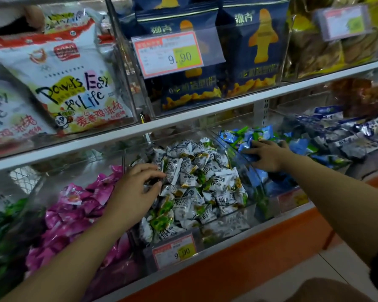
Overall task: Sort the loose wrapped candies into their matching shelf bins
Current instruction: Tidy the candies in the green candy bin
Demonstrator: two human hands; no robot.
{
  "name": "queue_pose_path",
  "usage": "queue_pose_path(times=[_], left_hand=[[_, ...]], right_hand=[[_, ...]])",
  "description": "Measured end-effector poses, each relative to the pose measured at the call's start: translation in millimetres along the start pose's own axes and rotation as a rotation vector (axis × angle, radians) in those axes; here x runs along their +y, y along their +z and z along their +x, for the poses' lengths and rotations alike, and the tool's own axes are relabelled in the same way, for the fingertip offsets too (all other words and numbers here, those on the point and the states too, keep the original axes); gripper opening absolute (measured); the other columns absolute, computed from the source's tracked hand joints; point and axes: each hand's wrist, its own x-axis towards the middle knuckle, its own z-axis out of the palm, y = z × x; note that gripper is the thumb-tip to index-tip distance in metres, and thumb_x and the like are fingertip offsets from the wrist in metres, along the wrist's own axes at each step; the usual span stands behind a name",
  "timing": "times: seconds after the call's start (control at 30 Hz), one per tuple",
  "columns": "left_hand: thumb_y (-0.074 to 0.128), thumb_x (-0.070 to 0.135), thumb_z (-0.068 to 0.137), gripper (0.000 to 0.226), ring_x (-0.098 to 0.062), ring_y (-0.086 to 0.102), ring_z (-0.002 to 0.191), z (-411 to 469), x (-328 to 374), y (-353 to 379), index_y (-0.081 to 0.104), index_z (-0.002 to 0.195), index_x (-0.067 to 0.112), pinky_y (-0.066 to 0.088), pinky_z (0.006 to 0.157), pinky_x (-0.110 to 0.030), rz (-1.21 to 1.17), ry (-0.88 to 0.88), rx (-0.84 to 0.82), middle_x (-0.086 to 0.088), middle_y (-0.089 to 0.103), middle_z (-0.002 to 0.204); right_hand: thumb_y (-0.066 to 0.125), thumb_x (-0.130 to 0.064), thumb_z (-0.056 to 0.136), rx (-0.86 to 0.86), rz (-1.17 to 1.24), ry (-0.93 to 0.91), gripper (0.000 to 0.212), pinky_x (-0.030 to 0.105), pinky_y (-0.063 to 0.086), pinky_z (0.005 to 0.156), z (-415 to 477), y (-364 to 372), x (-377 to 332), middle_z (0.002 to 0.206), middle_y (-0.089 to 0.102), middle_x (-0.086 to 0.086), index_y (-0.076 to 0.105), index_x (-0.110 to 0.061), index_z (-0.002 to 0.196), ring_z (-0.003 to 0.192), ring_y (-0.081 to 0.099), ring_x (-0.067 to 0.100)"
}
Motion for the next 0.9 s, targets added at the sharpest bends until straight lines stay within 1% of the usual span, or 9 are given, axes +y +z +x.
queue_pose_path(times=[0.17, 0.33, 0.43, 0.5, 0.53, 0.63, 0.77, 0.87, 0.9], left_hand=[[0.057, 0.024, 0.092, 0.017, -0.002, 0.042, 0.114, 0.0, -3.9, -0.4, 0.064, 0.105, 0.033, 0.030, 0.092, -0.020, 0.014, 0.006, 0.003, 0.021, 0.043, 0.120], [0.055, 0.025, 0.094, 0.019, -0.005, 0.043, 0.116, -0.4, -1.6, -4.4, 0.065, 0.109, 0.031, 0.030, 0.094, -0.019, -0.002, -0.002, -0.024, 0.015, 0.046, 0.127], [0.054, 0.022, 0.095, 0.020, -0.001, 0.041, 0.112, -6.7, 4.3, -15.3, 0.065, 0.111, 0.028, 0.029, 0.093, -0.015, -0.063, 0.014, -0.030, 0.012, 0.047, 0.126], [0.054, 0.020, 0.095, 0.021, -0.001, 0.041, 0.111, -18.3, 5.0, -29.0, 0.064, 0.111, 0.028, 0.030, 0.096, -0.018, -0.084, 0.026, -0.021, 0.014, 0.048, 0.119], [0.054, 0.020, 0.095, 0.020, -0.001, 0.043, 0.111, -24.8, 3.7, -37.2, 0.064, 0.110, 0.027, 0.032, 0.096, -0.020, -0.080, 0.035, -0.012, 0.014, 0.049, 0.116], [0.054, 0.020, 0.094, 0.017, -0.005, 0.050, 0.104, -49.9, -8.4, -66.0, 0.064, 0.107, 0.027, 0.038, 0.088, -0.022, -0.044, 0.034, -0.005, 0.010, 0.055, 0.112], [0.051, 0.027, 0.097, 0.022, -0.001, 0.049, 0.089, -93.3, -41.1, -112.7, 0.062, 0.116, 0.028, 0.035, 0.068, -0.009, 0.028, -0.116, 0.013, 0.013, 0.055, 0.115], [0.053, 0.025, 0.096, 0.023, -0.008, 0.054, 0.105, -125.5, -75.8, -144.6, 0.063, 0.116, 0.026, 0.036, 0.078, -0.013, 0.055, -0.226, 0.090, 0.009, 0.058, 0.123], [0.053, 0.025, 0.096, 0.023, -0.009, 0.053, 0.110, -135.0, -87.6, -153.7, 0.063, 0.116, 0.025, 0.036, 0.082, -0.014, 0.059, -0.270, 0.112, 0.007, 0.058, 0.125]], right_hand=[[0.039, -0.059, 0.094, 0.072, 0.102, 0.151, 0.058, 0.063, 0.007, 0.113, 1.9, -8.2, 3.4, 0.160, -0.003, 0.000, 0.020, -0.043, 0.147, 0.146, 0.003, 0.031], [0.042, -0.039, 0.099, 0.197, 0.147, 0.050, 0.045, 0.058, 0.021, 0.110, -40.8, -37.0, -22.9, 0.153, 0.031, 0.002, 0.037, -0.034, 0.143, 0.136, 0.035, 0.030], [0.042, -0.024, 0.100, 0.298, 0.236, -0.032, 0.038, 0.045, 0.042, 0.091, -71.8, -56.4, -57.3, 0.140, 0.050, 0.008, 0.047, -0.027, 0.138, 0.097, 0.058, 0.030], [0.044, -0.023, 0.100, 0.332, 0.269, -0.116, 0.035, 0.035, 0.047, 0.075, -88.2, -65.4, -85.4, 0.130, 0.059, 0.010, 0.052, -0.023, 0.134, 0.071, 0.055, 0.020], [0.045, -0.022, 0.099, 0.341, 0.276, -0.165, 0.034, 0.034, 0.049, 0.073, -94.7, -69.9, -101.4, 0.124, 0.063, 0.010, 0.055, -0.022, 0.131, 0.071, 0.057, 0.019], [0.048, -0.022, 0.097, 0.319, 0.335, -0.298, 0.028, 0.039, 0.053, 0.081, -107.0, -77.8, -156.6, 0.111, 0.069, 0.003, 0.063, -0.023, 0.121, 0.093, 0.064, 0.022], [0.048, -0.022, 0.097, 0.237, 0.388, -0.462, 0.027, 0.036, 0.053, 0.077, -116.8, -86.4, -240.8, 0.104, 0.067, 0.000, 0.063, -0.022, 0.120, 0.091, 0.065, 0.021], [0.050, -0.021, 0.097, 0.170, 0.389, -0.576, 0.025, 0.031, 0.052, 0.069, -122.0, -89.6, -301.5, 0.095, 0.067, -0.001, 0.065, -0.019, 0.116, 0.080, 0.064, 0.018], [0.050, -0.020, 0.096, 0.155, 0.382, -0.607, 0.025, 0.029, 0.050, 0.070, -123.4, -89.8, -320.7, 0.098, 0.068, 0.001, 0.065, -0.017, 0.117, 0.083, 0.064, 0.018]])
